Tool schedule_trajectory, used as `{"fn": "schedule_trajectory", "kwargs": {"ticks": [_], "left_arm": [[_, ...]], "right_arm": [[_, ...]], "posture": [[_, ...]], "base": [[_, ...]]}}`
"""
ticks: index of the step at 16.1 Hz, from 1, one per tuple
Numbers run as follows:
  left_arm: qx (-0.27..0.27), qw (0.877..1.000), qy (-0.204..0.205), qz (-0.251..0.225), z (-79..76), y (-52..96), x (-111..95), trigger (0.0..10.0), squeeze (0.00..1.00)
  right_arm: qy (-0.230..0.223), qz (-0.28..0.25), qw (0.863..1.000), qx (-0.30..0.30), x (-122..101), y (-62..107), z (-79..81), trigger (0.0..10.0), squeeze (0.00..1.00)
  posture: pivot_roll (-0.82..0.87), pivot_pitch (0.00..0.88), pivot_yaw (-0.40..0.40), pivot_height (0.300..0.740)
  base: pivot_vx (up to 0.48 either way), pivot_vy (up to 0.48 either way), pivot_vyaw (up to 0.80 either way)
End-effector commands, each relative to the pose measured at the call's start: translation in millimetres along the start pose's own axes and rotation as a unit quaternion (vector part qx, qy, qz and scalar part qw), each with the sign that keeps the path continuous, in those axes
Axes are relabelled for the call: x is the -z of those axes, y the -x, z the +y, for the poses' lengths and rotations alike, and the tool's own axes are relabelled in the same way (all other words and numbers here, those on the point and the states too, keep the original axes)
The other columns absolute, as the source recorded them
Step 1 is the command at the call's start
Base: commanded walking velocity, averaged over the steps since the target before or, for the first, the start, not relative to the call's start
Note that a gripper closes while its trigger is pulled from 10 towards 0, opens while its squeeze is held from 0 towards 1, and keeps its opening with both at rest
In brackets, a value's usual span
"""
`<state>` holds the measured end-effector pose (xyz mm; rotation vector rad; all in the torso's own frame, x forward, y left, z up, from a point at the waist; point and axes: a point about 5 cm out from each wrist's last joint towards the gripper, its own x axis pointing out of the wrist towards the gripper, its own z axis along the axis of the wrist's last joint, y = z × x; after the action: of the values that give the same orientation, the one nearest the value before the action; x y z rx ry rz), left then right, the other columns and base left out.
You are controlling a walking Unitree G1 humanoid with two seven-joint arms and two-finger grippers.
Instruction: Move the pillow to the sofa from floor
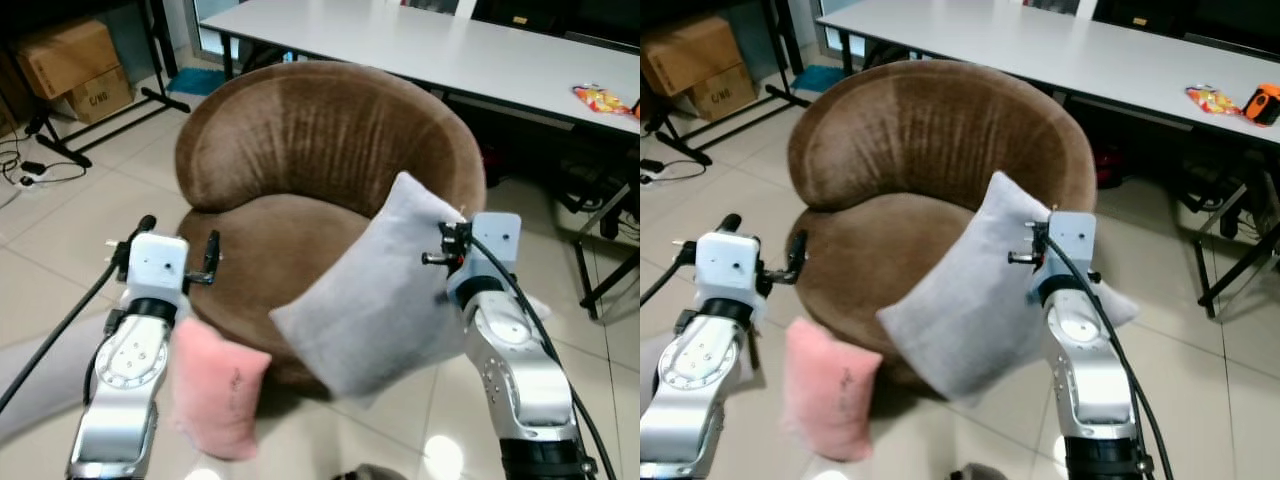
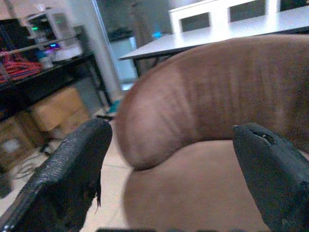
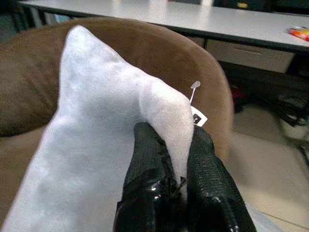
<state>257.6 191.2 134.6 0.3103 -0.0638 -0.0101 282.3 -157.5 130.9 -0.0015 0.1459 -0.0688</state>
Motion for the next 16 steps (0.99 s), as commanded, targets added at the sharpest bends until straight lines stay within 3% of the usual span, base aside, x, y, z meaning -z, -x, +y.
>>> {"fn": "schedule_trajectory", "kwargs": {"ticks": [1,5,11,16], "left_arm": [[0.007,1.000,-0.006,0.000,-1.0,0.1,-0.8,10.0,0.00],[0.010,1.000,-0.008,0.000,-1.5,-1.2,-1.0,10.0,0.00],[0.006,1.000,0.018,0.014,0.9,0.1,3.1,10.0,0.00],[-0.002,1.000,0.019,0.015,3.0,5.8,2.6,10.0,0.00]], "right_arm": [[-0.004,-0.024,1.000,0.013,-7.1,1.0,-5.5,10.0,0.00],[0.000,-0.020,1.000,0.018,-4.0,2.0,-6.9,10.0,0.00],[0.012,-0.008,0.999,0.033,3.4,4.7,-14.5,10.0,0.00],[0.013,-0.004,0.999,0.032,6.0,3.2,-14.6,10.0,0.00]], "posture": [[-0.05,0.000,-0.046,0.740],[-0.05,0.000,-0.040,0.740],[-0.06,0.000,-0.041,0.740],[-0.05,0.000,-0.062,0.740]], "base": [[0.000,-0.465,0.00],[0.000,-0.451,0.00],[0.000,0.000,0.00],[0.305,0.000,0.00]]}}
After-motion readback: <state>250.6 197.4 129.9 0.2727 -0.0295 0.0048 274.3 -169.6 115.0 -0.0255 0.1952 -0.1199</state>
